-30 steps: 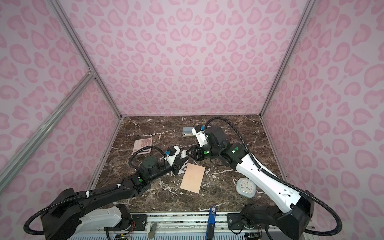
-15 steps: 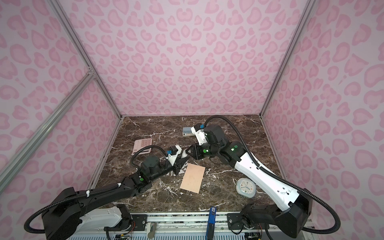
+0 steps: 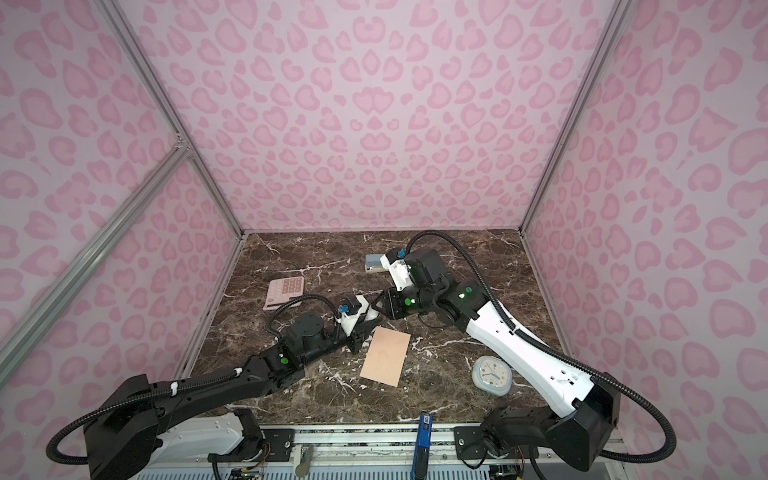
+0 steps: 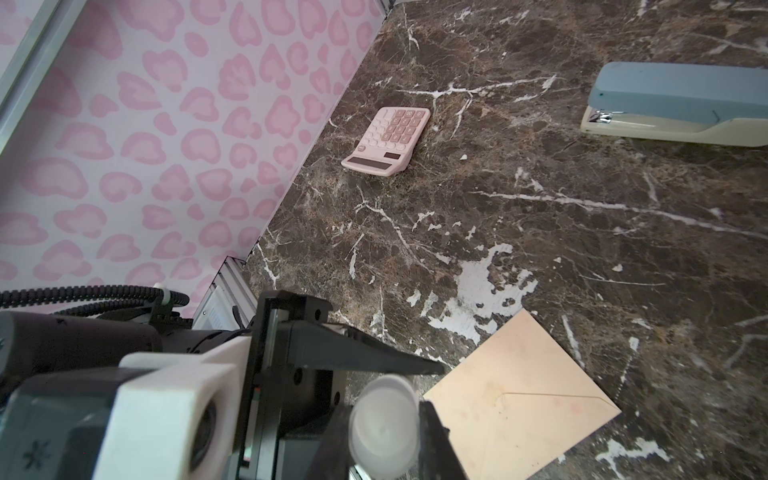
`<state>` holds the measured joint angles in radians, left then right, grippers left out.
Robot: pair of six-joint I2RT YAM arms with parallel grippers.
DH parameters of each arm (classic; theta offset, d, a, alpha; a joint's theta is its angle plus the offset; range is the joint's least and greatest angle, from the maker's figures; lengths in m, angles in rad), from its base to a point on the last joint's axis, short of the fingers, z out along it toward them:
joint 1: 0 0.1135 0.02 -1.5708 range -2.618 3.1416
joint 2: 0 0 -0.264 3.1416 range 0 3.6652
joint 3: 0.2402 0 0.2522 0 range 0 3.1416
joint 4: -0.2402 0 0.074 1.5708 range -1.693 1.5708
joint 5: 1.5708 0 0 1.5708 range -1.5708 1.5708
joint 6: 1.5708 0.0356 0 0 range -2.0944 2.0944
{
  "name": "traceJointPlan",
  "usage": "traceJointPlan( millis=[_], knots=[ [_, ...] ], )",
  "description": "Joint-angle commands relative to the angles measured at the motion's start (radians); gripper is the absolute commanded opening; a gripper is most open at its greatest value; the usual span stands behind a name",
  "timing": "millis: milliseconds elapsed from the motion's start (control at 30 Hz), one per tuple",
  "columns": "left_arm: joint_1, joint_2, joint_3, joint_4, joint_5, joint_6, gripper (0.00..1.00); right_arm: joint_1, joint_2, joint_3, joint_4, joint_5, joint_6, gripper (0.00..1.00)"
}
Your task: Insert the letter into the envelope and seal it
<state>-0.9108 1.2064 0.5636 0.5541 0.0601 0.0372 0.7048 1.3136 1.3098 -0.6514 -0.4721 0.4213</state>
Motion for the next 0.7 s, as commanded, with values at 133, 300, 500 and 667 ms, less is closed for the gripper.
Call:
traceJointPlan(
  millis=[133, 300, 500, 667],
  knots=[
    [-0.014, -0.011, 0.015, 0.046, 0.026, 0.043, 0.04, 0.001, 0.01, 0.006, 0.015, 0.002, -0.016, 0.24],
    [-0.015, -0.022, 0.012, 0.059, 0.004, 0.036, 0.04, 0.001, 0.006, 0.001, 0.016, 0.001, -0.012, 0.24],
    [-0.015, -0.028, 0.015, 0.068, -0.016, 0.02, 0.04, 0.001, -0.002, -0.006, 0.027, 0.002, -0.004, 0.23],
    [-0.014, -0.025, 0.017, 0.07, -0.016, 0.018, 0.04, 0.011, -0.007, -0.009, 0.029, 0.006, -0.006, 0.22]
  ],
)
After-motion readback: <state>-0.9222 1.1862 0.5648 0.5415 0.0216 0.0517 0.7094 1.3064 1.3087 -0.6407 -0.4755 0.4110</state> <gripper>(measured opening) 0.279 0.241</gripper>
